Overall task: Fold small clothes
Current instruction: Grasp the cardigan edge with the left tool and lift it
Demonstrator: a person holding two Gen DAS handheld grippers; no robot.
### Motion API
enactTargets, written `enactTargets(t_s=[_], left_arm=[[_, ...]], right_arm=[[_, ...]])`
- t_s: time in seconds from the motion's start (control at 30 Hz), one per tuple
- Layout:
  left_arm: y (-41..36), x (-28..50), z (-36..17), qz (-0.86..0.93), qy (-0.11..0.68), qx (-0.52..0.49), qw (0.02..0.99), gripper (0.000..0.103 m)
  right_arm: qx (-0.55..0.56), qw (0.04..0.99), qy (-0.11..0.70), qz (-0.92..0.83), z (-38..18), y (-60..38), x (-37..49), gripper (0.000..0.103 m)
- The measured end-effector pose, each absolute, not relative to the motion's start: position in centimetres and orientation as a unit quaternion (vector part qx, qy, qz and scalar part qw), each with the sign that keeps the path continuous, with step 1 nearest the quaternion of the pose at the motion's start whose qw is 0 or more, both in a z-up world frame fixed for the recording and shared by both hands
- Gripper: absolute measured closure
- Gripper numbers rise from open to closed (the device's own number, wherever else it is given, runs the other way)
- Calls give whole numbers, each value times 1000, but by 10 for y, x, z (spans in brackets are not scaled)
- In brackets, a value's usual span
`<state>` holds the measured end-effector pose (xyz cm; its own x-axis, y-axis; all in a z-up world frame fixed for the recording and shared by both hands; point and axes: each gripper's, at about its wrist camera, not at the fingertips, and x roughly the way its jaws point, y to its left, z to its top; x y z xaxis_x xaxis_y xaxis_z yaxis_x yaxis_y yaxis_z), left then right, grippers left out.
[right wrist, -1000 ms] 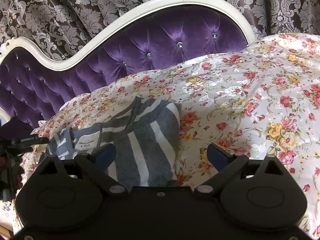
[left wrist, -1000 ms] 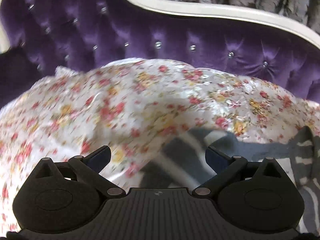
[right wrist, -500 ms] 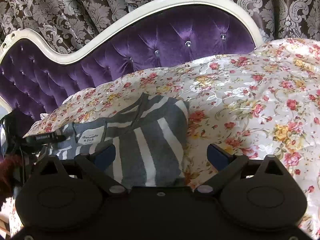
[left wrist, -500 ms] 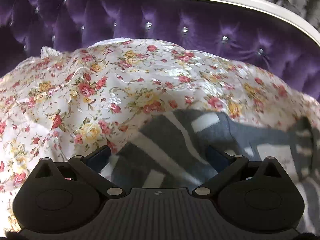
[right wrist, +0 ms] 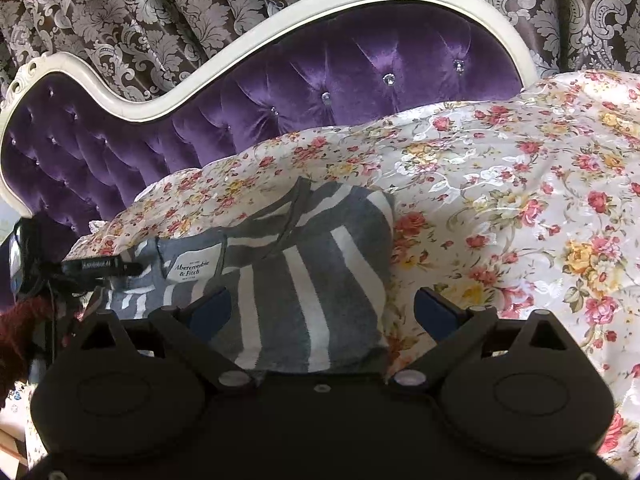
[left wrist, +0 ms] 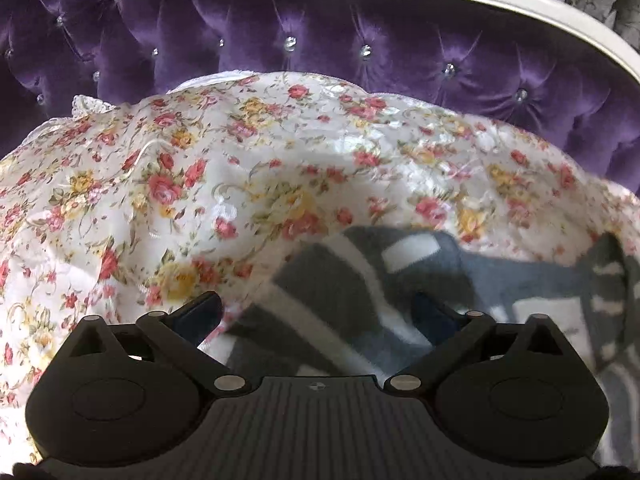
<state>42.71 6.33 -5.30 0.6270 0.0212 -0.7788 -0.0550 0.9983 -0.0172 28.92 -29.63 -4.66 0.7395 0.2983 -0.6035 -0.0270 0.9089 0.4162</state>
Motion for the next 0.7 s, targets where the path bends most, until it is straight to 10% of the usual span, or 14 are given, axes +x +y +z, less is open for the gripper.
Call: enactTargets(t_s=[0.23,0.7], left_arm=[[49,444,-31,-11,410,8,912,3],[41,451,-49,-89,433,-3,897,55]], right_arm=[[197,913,345,95,-44,-294,289,4],[194,911,349,103,-44,-289,288,4]])
